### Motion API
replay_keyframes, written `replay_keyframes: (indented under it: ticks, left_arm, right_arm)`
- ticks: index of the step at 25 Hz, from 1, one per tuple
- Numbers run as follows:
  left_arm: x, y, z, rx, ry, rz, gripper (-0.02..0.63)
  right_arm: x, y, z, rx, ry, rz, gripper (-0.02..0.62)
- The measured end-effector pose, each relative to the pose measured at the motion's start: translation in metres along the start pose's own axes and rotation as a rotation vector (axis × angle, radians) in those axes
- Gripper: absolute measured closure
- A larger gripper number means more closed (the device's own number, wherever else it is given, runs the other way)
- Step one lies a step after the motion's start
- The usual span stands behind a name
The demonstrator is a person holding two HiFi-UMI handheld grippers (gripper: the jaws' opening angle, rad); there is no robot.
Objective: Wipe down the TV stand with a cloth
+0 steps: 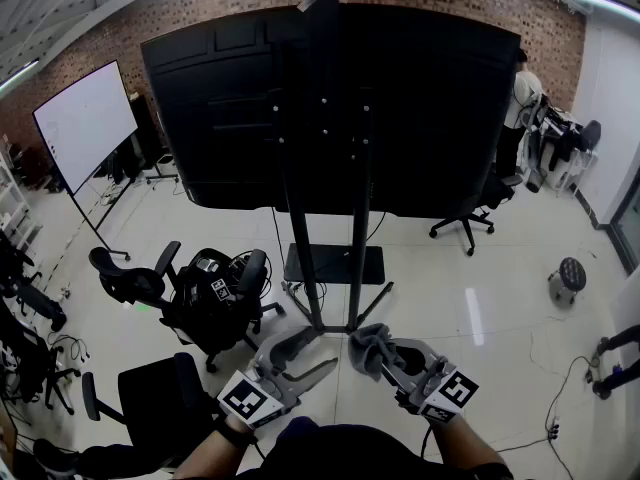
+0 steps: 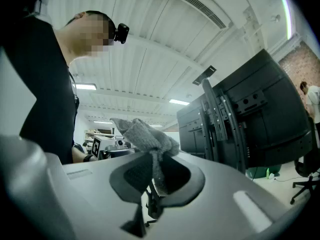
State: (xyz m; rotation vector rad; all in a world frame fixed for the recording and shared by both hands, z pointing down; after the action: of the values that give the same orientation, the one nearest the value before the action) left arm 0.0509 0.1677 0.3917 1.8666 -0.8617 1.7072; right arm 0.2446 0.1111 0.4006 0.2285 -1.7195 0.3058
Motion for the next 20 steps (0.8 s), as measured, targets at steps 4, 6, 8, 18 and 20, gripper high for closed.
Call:
replay_keyframes:
  ticks: [4,6,8,18,20]
  left_arm:
    - [-0.003,0.019,0.002,-0.015,-0.010,0.012,0.296]
    - [-0.004,0.032,0.002,-0.016,-0.017,0.021,0.296]
    - [-0.005,0.047,0.004,-0.012,-0.024,0.028,0.296]
    - [-0.009,0.152,0.028,0.057,-0.071,0.050,0.296]
    - [-0.013,0.178,0.032,0.075,-0.082,0.064,0.296]
  right_arm:
    - [-0.006,-0.009,0.014,-0.007,-0.014,-0.013,0.564]
    - [-0.008,-0.015,0.023,-0.009,-0.005,-0.029,0.563]
    - [-0.011,-0.024,0.034,0.004,-0.007,-0.047,0.563]
    - [-0.034,-0.071,0.118,0.053,-0.042,-0.088,0.560]
    - [-0.037,-0.084,0.139,0.070,-0.049,-0.108,0.560]
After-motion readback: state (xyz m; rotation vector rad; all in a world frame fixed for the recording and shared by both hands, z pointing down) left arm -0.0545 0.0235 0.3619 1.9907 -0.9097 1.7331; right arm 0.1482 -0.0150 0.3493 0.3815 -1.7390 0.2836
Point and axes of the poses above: the fingertips, and each gripper's own axes: z forward along the fingers, y to its left, x out of its underside, the point moved 7 cm from there along -z, backward along the fingers, and after that the axes turned 4 degrees about x, right-handed, at the moved point
